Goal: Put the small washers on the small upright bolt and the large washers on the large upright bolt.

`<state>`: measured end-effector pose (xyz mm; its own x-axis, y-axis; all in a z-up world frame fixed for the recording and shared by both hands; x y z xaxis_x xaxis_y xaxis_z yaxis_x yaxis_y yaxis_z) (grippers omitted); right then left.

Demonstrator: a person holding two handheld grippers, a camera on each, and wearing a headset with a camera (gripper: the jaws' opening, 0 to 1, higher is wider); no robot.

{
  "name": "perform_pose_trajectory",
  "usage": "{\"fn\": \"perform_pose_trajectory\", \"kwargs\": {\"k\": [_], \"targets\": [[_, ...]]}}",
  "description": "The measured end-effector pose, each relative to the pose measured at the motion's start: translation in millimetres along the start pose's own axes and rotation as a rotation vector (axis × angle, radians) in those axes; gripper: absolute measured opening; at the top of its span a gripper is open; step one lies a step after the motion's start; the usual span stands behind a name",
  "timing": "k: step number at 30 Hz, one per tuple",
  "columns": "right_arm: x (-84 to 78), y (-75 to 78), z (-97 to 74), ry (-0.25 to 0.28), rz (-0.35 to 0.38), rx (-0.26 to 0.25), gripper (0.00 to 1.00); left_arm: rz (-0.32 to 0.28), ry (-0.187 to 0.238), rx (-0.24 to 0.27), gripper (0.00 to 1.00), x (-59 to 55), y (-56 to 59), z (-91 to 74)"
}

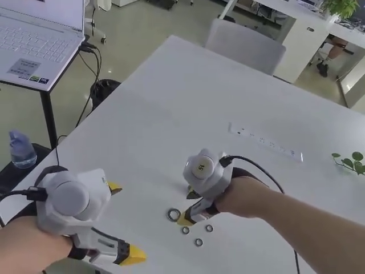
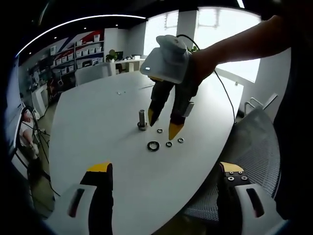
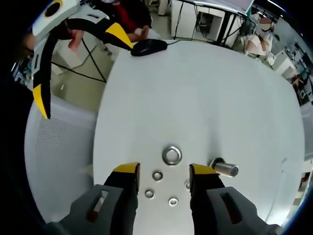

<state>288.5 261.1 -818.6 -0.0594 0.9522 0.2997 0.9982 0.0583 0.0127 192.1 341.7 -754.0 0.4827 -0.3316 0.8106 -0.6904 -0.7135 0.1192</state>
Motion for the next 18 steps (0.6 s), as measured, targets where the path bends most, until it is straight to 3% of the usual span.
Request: {"fn": "perform_pose_trajectory", "kwargs": {"k": [18], "targets": [[-11.4, 9.1, 41.1, -0.039, -0.004, -0.015, 0.41, -0.022, -0.008, 0.015, 0.87, -0.5, 2.7, -0.6]]}}
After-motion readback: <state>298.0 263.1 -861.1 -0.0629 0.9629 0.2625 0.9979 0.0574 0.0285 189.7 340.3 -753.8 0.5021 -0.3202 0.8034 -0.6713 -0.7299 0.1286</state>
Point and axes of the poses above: the centre of the closed fingertips' face, and the gripper's own axes: z roughly forward along the fingers, y roughly to its right, x roughly out of its top, the point moved 1 cm from there along -z, roughly backward along the fingers, and after that the axes turned 2 degrees about -x, right-handed, at the moved point
